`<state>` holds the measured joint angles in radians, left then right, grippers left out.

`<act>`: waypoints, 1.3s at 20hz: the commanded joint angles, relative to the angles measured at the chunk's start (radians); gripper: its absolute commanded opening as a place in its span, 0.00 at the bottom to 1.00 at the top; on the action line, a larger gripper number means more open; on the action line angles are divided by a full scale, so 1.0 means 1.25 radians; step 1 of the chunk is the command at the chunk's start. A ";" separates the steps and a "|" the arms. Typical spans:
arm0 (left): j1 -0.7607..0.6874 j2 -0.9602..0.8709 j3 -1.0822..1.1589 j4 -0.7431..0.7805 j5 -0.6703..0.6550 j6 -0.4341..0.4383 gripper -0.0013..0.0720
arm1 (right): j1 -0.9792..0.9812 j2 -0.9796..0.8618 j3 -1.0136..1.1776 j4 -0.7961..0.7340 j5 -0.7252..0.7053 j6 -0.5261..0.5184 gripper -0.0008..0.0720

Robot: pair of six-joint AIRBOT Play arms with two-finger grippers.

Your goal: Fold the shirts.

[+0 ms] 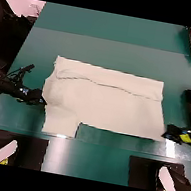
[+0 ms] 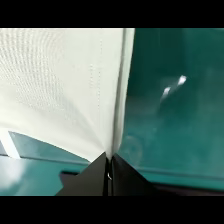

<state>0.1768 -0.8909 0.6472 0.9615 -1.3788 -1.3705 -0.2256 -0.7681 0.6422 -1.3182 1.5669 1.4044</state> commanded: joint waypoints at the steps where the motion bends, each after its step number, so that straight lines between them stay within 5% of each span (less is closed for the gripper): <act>1: -0.041 0.109 0.003 -0.004 -0.042 -0.081 0.05 | -0.045 0.103 0.072 -0.083 0.082 0.000 0.03; 6: -0.109 0.109 0.133 -0.047 0.082 -0.088 0.05 | -0.049 0.102 0.140 -0.009 -0.007 0.001 0.03; 17: -0.118 -0.381 0.459 -0.041 0.258 -0.019 0.05 | 0.099 -0.352 0.366 -0.008 -0.204 0.016 0.03; 24: -0.118 -0.518 0.491 -0.052 0.401 -0.020 0.06 | 0.113 -0.586 0.513 0.065 -0.292 0.072 0.03; 25: -0.118 -0.518 0.491 -0.064 0.418 -0.020 0.32 | 0.102 -0.608 0.530 0.121 -0.304 0.071 0.04; 26: -0.118 -0.518 0.494 -0.078 0.427 -0.020 0.83 | 0.090 -0.624 0.544 0.171 -0.321 0.070 0.09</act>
<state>0.0296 -1.5089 1.2533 0.8944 -0.9165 -1.3960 -0.0925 -1.4597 1.2583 -1.2449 1.2278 1.4780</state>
